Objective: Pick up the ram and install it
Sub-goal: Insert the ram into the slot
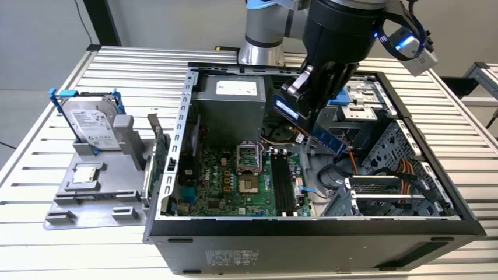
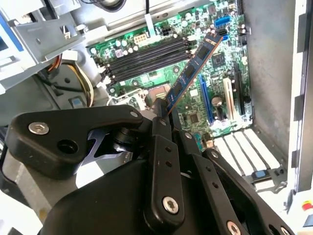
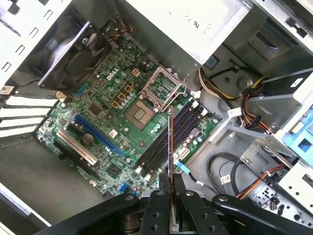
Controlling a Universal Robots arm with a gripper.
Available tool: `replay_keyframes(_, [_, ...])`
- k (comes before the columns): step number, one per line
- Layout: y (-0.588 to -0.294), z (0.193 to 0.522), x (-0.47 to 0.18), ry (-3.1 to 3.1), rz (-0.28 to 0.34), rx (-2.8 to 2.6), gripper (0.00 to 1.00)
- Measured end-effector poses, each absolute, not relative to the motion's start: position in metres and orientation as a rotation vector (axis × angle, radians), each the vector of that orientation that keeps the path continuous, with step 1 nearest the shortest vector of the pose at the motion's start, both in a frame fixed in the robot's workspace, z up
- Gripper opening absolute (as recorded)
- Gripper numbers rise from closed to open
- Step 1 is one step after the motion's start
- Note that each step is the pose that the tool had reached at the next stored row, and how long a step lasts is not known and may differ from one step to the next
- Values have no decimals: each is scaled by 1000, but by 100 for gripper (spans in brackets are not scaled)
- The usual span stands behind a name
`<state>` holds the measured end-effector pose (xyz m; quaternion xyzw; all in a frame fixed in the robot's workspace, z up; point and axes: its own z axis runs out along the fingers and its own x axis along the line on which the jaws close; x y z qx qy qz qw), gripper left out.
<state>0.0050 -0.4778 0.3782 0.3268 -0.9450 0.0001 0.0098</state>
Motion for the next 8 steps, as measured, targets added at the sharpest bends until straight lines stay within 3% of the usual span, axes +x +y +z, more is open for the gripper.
replay_keyframes(8, [-478,378,5,-2985,-1,915,0])
